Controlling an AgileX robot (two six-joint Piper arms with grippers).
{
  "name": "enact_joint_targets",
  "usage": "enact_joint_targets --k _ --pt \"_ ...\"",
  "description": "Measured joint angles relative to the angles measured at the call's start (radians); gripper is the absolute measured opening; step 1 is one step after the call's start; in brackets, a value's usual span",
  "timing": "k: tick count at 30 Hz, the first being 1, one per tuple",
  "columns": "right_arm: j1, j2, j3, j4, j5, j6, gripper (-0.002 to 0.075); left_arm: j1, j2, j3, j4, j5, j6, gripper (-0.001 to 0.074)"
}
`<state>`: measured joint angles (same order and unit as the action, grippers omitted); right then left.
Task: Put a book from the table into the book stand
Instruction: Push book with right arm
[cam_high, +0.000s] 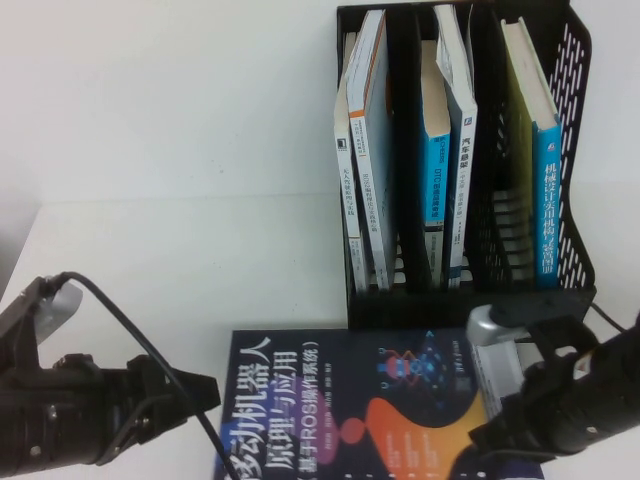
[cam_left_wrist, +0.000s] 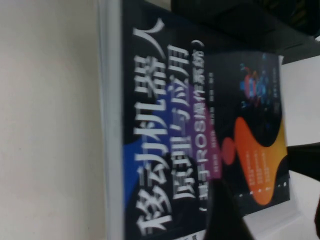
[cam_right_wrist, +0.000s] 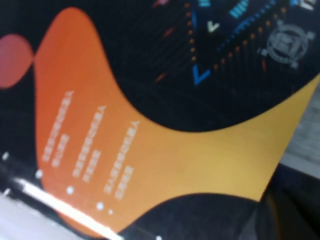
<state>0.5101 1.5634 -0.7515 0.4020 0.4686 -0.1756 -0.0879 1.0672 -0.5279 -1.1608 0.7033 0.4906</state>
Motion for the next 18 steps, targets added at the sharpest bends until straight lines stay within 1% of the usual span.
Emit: enact_joint_targets --k 4,7,10,14,16,18 --pt "0.028 0.002 -0.038 0.011 0.007 0.002 0.0005 0.005 0.0 0.0 -0.016 0.01 0.005 0.0359" --pt "0.037 0.016 -0.066 0.02 0.011 0.004 0.0005 0.045 0.0 0.0 -0.016 0.05 0.024 0.036" --pt "0.037 0.038 -0.085 0.028 0.011 0.006 0.0005 0.129 0.0 0.0 -0.019 0.121 0.043 0.0361" --pt "0.037 0.061 -0.104 0.029 0.013 0.006 0.0005 0.28 0.0 0.0 -0.021 0.232 0.095 0.0361" --pt "0.037 0.063 -0.104 0.02 0.013 0.008 0.0005 0.337 0.004 0.0 -0.025 0.259 0.115 0.0361" --pt "0.037 0.063 -0.108 -0.001 0.011 0.019 0.0005 0.376 0.022 0.0 -0.037 0.291 0.147 0.0361"
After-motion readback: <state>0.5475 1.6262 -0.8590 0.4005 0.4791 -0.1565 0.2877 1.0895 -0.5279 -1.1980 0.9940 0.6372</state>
